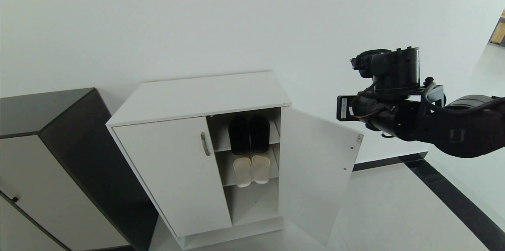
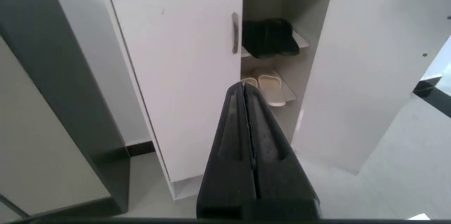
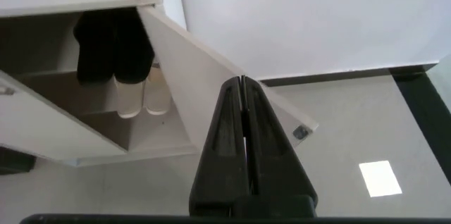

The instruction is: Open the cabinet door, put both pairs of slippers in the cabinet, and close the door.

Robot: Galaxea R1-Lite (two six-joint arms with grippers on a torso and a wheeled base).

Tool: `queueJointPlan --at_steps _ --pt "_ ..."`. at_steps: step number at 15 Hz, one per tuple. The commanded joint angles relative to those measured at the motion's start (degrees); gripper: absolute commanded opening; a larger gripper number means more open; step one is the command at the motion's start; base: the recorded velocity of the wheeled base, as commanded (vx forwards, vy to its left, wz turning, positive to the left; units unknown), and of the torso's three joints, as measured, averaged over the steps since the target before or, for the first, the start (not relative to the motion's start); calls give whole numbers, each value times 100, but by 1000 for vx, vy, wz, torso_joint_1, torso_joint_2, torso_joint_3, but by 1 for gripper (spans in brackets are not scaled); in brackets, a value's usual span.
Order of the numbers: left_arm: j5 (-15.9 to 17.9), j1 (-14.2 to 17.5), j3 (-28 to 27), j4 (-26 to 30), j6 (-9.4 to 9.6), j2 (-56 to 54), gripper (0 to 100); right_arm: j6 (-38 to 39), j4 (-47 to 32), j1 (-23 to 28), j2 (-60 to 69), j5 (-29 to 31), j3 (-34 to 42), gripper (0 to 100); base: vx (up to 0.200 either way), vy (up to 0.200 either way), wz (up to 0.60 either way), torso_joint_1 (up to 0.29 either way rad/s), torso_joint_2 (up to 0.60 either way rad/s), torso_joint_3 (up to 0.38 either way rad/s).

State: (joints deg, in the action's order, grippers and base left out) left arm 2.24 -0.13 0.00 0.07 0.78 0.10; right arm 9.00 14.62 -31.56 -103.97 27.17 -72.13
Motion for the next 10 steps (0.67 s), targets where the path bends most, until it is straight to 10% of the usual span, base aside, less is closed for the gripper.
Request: queueJointPlan --at_steps 1,10 --pt "4 5 0 -7 1 -1 0 6 76 203 -325 -89 -187 0 0 0 0 0 0 0" --pt "4 5 0 1 1 -1 0 137 129 616 -1389 -388 -952 0 0 0 0 0 0 0"
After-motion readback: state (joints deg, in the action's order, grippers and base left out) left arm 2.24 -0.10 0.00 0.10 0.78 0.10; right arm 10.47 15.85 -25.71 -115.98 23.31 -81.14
